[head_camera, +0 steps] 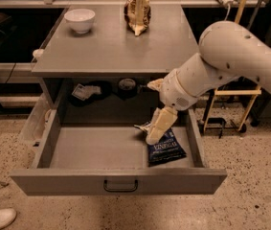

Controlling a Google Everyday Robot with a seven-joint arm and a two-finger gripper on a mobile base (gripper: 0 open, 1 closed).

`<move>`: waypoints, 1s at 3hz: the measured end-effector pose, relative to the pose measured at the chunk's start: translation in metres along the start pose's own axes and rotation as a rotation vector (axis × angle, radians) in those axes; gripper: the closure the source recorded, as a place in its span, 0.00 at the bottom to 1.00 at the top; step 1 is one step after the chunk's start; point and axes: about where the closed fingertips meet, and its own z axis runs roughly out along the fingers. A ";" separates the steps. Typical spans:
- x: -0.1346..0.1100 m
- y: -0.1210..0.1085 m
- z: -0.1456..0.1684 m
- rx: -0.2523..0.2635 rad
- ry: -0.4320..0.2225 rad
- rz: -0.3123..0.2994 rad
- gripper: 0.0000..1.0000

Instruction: Pick blue chip bag from top drawer and place on counter

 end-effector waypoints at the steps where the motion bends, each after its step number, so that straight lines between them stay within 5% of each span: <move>1: 0.026 -0.075 0.021 0.050 -0.046 0.008 0.00; 2: 0.026 -0.075 0.021 0.050 -0.046 0.008 0.00; 3: 0.055 -0.067 0.052 -0.011 -0.035 0.041 0.00</move>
Offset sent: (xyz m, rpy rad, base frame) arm 0.0394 -0.0082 -0.0210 0.0177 -0.0075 -0.0145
